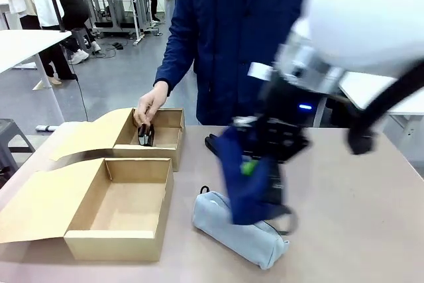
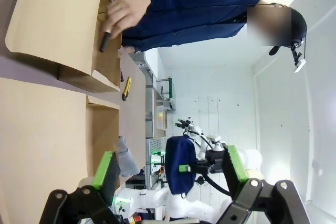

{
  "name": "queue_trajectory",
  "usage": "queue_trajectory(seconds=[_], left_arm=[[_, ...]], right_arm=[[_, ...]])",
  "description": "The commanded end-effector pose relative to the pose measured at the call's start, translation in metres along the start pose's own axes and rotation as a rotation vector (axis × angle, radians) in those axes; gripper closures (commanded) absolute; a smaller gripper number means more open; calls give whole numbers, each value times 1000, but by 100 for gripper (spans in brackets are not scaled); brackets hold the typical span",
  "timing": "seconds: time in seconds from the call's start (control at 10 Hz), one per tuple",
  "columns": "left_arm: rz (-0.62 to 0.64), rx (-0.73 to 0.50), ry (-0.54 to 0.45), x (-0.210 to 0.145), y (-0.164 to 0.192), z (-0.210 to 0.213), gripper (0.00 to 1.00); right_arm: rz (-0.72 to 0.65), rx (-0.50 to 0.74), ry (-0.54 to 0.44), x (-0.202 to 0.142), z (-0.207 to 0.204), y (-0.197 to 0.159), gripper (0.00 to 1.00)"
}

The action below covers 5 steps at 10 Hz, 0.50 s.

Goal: Place items inside the box.
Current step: Pick up a Pencil pouch or Stapler and place it inside the Mailer Box closest to the robot.

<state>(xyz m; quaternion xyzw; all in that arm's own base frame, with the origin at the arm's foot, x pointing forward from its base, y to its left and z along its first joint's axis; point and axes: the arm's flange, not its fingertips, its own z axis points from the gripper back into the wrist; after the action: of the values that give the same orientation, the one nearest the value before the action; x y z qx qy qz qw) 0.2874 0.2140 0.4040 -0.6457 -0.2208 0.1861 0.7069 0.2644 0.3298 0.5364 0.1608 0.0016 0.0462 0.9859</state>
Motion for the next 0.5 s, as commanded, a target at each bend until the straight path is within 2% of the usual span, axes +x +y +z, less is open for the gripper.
queue_trajectory(seconds=[0.0, 0.1, 0.3, 0.4], left_arm=[[-19, -18, -1, -2, 0, 0, 0], [-19, -18, -1, -2, 0, 0, 0], [-19, -18, -1, -2, 0, 0, 0], [-19, -18, -1, -2, 0, 0, 0]], right_arm=[[-59, 13, -53, 36, -10, 76, 93], [-68, 11, -46, 42, -28, 123, 93], [-37, 69, -27, 51, -68, 188, 93], [-82, 100, -100, 60, -86, 213, 93]])
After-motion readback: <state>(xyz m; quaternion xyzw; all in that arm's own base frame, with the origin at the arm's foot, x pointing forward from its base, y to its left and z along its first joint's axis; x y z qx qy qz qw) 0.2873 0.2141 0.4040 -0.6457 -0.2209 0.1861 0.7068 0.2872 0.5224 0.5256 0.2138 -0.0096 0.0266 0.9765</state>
